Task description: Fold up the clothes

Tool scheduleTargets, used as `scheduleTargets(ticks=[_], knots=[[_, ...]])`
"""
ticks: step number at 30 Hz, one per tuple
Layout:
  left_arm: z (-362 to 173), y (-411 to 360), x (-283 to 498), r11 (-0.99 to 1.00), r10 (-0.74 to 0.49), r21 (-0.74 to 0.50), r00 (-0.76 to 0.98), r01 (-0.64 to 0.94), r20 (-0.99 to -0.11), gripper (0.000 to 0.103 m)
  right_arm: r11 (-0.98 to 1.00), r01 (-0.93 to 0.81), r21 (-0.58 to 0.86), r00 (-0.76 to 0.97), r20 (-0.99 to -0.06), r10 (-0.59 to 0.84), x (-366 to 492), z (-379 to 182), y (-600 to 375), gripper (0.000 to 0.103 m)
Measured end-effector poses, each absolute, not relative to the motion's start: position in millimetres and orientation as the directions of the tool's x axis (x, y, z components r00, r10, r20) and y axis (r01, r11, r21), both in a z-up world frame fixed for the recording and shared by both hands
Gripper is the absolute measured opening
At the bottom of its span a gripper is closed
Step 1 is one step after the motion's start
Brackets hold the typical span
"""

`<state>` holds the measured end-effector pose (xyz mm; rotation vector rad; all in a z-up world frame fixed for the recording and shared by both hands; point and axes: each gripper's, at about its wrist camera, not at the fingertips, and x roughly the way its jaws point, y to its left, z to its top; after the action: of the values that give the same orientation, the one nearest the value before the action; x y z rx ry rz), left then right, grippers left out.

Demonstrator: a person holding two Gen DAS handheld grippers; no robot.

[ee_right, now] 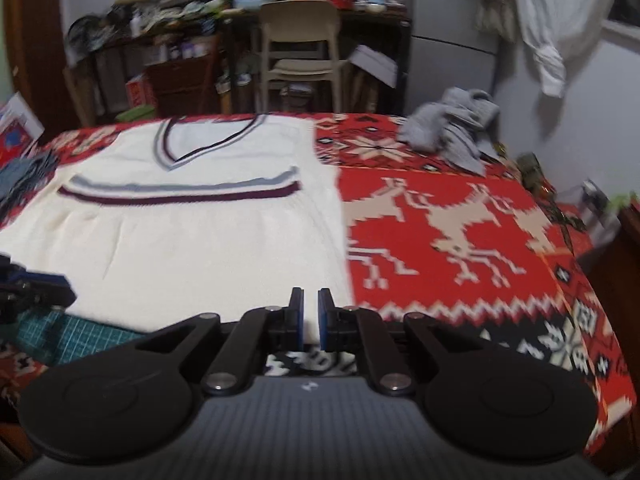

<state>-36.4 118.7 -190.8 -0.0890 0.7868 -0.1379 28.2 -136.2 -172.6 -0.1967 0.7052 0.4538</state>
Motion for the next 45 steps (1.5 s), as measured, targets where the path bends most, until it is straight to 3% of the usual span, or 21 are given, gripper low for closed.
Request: scheduleTargets(ticks=[10, 13, 21, 22, 24, 27, 35, 38, 45], knots=[[-190.3, 117.4, -36.4, 0.988, -0.150, -0.127, 0.700, 0.085, -0.698, 0.012, 0.912, -0.401, 0.082, 0.626, -0.703, 0.338, 24.7, -181.1, -138.5, 0.008], [-190.7, 116.0, -38.4, 0.987, -0.155, -0.144, 0.711, 0.076, -0.686, 0.020, 0.886, -0.451, 0.103, 0.631, -0.665, 0.399, 16.3, -170.2, -126.9, 0.008], [-180.8, 131.6, -48.9, 0.978, -0.146, -0.208, 0.757, 0.014, -0.636, 0.024, 0.807, -0.575, 0.133, 0.552, -0.666, 0.502, 9.4, -181.6, -60.8, 0.008], [-180.5, 136.6, -51.1, 0.974, -0.149, -0.227, 0.764, 0.003, -0.628, 0.024, 0.800, -0.587, 0.127, 0.548, -0.666, 0.507, 7.6, -182.8, -55.6, 0.008], [-186.0, 149.9, -52.7, 0.959, -0.157, -0.280, 0.756, -0.037, -0.636, 0.011, 0.787, -0.605, 0.116, 0.540, -0.667, 0.513, 4.2, -185.7, -47.7, 0.008], [-194.2, 165.6, -54.8, 0.944, -0.150, -0.318, 0.738, -0.092, -0.658, 0.005, 0.783, -0.613, 0.106, 0.537, -0.670, 0.512, 2.2, -189.1, -45.5, 0.008], [-192.1, 185.8, -70.4, 0.927, -0.088, -0.322, 0.724, -0.192, -0.684, 0.003, 0.779, -0.618, 0.107, 0.535, -0.669, 0.516, 3.0, -190.2, -50.3, 0.008], [-191.5, 200.5, -79.2, 0.874, -0.104, -0.414, 0.735, -0.255, -0.670, 0.003, 0.779, -0.618, 0.104, 0.537, -0.668, 0.515, 3.3, -190.2, -50.5, 0.008], [-184.6, 205.7, -67.3, 0.840, -0.144, -0.489, 0.771, -0.236, -0.621, 0.003, 0.779, -0.617, 0.111, 0.533, -0.669, 0.518, 4.3, -190.0, -52.1, 0.008]])
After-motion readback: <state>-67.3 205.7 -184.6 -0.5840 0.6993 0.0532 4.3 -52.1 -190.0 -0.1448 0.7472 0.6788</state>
